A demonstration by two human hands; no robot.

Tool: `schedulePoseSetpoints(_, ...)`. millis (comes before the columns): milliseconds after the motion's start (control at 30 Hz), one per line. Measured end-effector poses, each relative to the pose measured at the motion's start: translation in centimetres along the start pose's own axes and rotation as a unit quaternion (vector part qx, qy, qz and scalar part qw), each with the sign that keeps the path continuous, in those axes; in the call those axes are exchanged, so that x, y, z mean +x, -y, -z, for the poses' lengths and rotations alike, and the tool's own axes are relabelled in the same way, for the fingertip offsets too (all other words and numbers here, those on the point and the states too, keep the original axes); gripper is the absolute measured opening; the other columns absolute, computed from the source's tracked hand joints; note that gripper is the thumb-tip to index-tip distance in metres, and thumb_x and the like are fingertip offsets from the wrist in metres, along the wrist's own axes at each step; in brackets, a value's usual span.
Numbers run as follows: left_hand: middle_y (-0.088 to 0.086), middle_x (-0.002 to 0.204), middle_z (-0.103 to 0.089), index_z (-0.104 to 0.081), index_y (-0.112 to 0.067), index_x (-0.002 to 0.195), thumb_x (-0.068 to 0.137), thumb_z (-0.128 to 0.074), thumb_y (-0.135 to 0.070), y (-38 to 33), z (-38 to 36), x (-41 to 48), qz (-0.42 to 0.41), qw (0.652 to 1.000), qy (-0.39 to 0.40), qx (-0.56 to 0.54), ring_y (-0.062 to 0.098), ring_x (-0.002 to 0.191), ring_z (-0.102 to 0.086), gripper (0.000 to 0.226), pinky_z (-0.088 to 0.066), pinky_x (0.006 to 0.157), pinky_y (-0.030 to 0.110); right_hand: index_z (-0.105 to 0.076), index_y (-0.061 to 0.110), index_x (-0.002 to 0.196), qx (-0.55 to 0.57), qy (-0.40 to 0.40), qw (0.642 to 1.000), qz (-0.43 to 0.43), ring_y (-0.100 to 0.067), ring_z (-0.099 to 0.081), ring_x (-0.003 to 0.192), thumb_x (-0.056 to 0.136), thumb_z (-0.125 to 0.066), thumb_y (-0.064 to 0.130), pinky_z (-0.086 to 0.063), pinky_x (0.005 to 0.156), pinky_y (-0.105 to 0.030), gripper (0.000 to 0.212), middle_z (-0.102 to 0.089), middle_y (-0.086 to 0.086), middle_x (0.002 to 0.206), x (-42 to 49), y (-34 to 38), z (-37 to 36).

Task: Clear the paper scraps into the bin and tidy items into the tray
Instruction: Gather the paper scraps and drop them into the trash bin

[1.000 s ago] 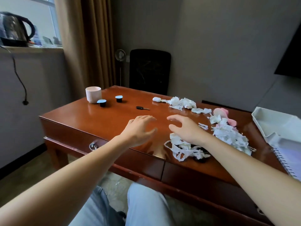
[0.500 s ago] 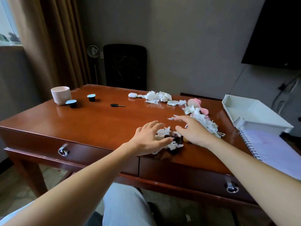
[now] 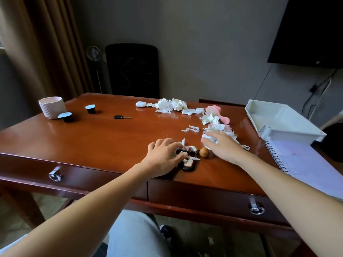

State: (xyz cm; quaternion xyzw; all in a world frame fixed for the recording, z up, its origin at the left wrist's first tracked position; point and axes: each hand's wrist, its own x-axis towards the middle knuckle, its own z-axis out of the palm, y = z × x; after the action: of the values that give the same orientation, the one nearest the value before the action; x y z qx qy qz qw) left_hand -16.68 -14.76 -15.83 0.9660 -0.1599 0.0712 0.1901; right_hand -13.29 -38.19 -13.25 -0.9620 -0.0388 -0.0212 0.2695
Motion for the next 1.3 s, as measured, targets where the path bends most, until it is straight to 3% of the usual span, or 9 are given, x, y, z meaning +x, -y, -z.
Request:
schedulePoseSetpoints(167,-0.010,0.138,-0.045,-0.054,-0.034,0.128,0.099,-0.042,-0.050,0.5,0.0,0.4,-0.012,1.000,-0.010,-0.016,0.019,0.128,-0.030,0.035,-0.018,0.106,0.040,-0.058,0.033,0.130,-0.027,-0.031,0.999,0.030,-0.022,-0.046,0.130,0.094,-0.048,0.043,-0.041,0.103,-0.040,0.039,-0.050,0.005,0.145,0.7,-0.9,0.1)
schedulePoseSetpoints(300,-0.008,0.132,-0.046,-0.056,-0.030,0.124,0.102,-0.044,-0.038,0.9,0.0,0.8,-0.008,1.000,-0.023,-0.006,0.021,0.121,-0.034,0.026,-0.023,0.098,0.036,-0.062,0.031,0.123,-0.077,-0.072,0.993,0.056,-0.024,-0.043,0.131,0.096,-0.050,0.034,-0.031,0.104,-0.041,0.029,-0.056,0.002,0.139,1.1,-1.3,0.3)
schedulePoseSetpoints(467,-0.005,0.122,-0.047,-0.057,-0.027,0.116,0.104,-0.041,-0.032,0.7,0.1,1.6,0.005,0.999,-0.036,0.003,0.021,0.112,-0.037,0.021,-0.027,0.093,0.039,-0.054,0.039,0.131,-0.150,-0.114,0.979,0.082,-0.018,-0.030,0.138,0.096,-0.047,0.044,-0.016,0.108,-0.040,0.037,-0.049,0.008,0.144,1.1,-1.6,0.5)
schedulePoseSetpoints(633,-0.004,0.116,-0.048,-0.055,-0.028,0.105,0.104,-0.040,-0.028,0.7,0.4,2.9,0.026,0.999,-0.026,-0.008,0.021,0.107,-0.040,0.015,-0.029,0.092,0.040,-0.037,0.045,0.145,-0.129,-0.037,0.991,0.028,-0.019,-0.013,0.148,0.092,-0.041,0.063,-0.017,0.111,-0.049,0.056,-0.030,0.010,0.157,1.3,-2.4,0.5)
schedulePoseSetpoints(733,-0.004,0.112,-0.050,-0.051,-0.029,0.098,0.103,-0.042,-0.026,0.9,0.4,3.4,0.019,0.999,-0.025,-0.014,0.021,0.104,-0.043,0.011,-0.034,0.090,0.039,-0.037,0.044,0.145,-0.132,-0.025,0.991,0.022,-0.022,-0.019,0.144,0.092,-0.041,0.062,-0.020,0.109,-0.048,0.056,-0.032,0.009,0.155,1.2,-2.8,0.0)
schedulePoseSetpoints(900,-0.001,0.107,-0.054,-0.058,-0.018,0.101,0.102,-0.046,-0.021,1.3,0.4,3.7,0.006,0.998,-0.053,-0.030,0.022,0.099,-0.050,0.012,-0.048,0.083,0.042,-0.054,0.028,0.135,-0.120,-0.074,0.988,0.062,-0.025,-0.032,0.135,0.097,-0.049,0.044,-0.030,0.107,-0.042,0.042,-0.047,-0.002,0.144,1.1,-2.9,-0.3)
schedulePoseSetpoints(1000,-0.001,0.104,-0.054,-0.057,-0.014,0.101,0.103,-0.047,-0.022,1.2,0.7,3.9,0.012,0.998,-0.065,-0.022,0.021,0.093,-0.051,0.014,-0.049,0.079,0.041,-0.055,0.019,0.136,-0.078,-0.077,0.991,0.074,-0.025,-0.039,0.133,0.098,-0.053,0.037,-0.037,0.106,-0.041,0.042,-0.052,-0.005,0.142,1.2,-2.5,0.0)
schedulePoseSetpoints(1167,0.001,0.103,-0.055,-0.058,-0.013,0.099,0.103,-0.048,-0.027,1.3,1.3,4.4,0.006,0.997,-0.072,-0.021,0.020,0.086,-0.054,0.017,-0.049,0.075,0.038,-0.055,0.015,0.136,-0.044,-0.093,0.991,0.087,-0.028,-0.054,0.119,0.099,-0.054,0.026,-0.044,0.090,-0.034,0.038,-0.056,-0.009,0.136,1.2,-1.2,0.7)
schedulePoseSetpoints(1300,0.000,0.103,-0.056,-0.059,-0.013,0.100,0.102,-0.048,-0.027,1.6,2.1,4.9,-0.002,0.996,-0.088,-0.026,0.019,0.086,-0.056,0.018,-0.052,0.074,0.038,-0.056,0.014,0.133,-0.028,-0.094,0.991,0.096,-0.026,-0.059,0.108,0.100,-0.053,0.026,-0.050,0.086,-0.037,0.036,-0.060,-0.009,0.129,1.9,0.2,1.0)
